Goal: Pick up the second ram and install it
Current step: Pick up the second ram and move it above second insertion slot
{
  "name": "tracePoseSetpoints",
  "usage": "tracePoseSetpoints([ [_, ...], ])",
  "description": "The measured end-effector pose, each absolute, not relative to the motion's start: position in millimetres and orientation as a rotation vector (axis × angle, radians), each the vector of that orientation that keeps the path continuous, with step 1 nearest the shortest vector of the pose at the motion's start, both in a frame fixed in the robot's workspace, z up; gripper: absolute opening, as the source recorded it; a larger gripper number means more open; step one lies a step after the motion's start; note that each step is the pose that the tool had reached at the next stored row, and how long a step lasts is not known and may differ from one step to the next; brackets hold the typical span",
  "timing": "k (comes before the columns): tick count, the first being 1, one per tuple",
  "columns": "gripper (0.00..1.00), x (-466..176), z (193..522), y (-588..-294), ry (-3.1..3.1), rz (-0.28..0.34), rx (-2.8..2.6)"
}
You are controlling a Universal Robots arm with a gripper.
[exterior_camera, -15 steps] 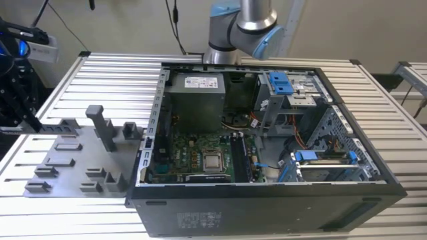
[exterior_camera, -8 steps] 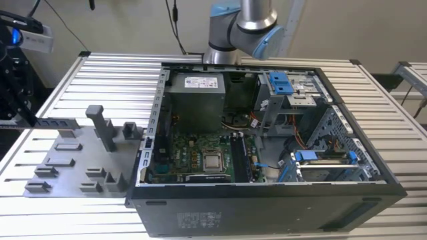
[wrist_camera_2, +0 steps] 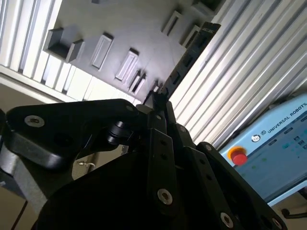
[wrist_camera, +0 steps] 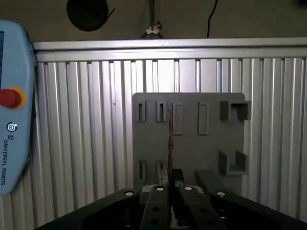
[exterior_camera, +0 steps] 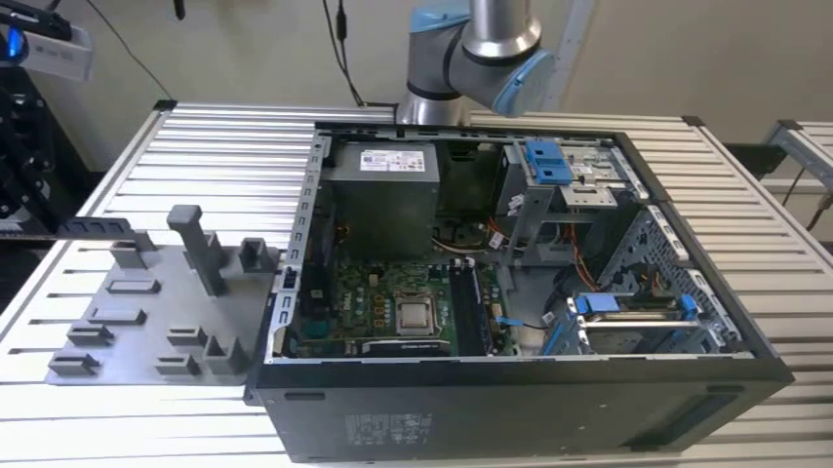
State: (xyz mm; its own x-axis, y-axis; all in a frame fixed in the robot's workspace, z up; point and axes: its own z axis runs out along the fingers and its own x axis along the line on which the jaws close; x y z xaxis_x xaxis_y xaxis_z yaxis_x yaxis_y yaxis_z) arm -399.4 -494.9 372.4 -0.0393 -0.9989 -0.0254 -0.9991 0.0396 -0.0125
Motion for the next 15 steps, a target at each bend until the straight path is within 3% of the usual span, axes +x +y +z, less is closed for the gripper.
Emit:
tracePoseSetpoints([
  [15,0.14,-399.4,396.1,-494.9,2.246,0.013,-2.159],
])
